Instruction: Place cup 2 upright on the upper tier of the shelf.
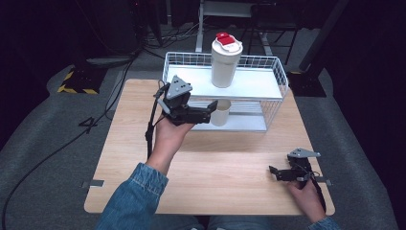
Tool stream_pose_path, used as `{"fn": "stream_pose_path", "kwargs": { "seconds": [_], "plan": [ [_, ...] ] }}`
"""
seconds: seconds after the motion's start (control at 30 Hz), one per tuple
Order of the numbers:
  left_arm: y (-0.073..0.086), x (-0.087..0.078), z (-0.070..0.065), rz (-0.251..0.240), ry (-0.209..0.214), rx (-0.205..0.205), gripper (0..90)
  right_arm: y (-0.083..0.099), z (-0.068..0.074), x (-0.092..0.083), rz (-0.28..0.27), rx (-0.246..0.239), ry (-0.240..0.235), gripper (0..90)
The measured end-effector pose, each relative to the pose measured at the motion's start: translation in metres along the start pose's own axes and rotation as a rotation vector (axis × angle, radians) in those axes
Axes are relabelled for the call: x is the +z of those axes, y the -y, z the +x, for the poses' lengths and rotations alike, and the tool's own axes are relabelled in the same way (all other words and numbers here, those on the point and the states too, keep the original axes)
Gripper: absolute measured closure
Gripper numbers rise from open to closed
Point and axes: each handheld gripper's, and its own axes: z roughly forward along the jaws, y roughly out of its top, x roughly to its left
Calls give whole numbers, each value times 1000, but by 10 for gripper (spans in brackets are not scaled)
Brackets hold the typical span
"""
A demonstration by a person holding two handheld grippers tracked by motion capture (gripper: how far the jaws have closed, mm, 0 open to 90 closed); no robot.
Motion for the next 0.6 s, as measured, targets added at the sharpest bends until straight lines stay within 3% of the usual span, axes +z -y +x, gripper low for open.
{"fn": "stream_pose_path", "kwargs": {
  "seconds": [0.2,0.43,0.6],
  "plan": [
    [24,-22,1,10,4,-16,1,0,1,0,-3,-3,3,41],
    [53,-49,2,17,-3,-6,1,0,0,0,-4,-4,3,41],
    [74,-63,2,59,3,20,3,0,1,0,-4,-3,3,44]
  ]
}}
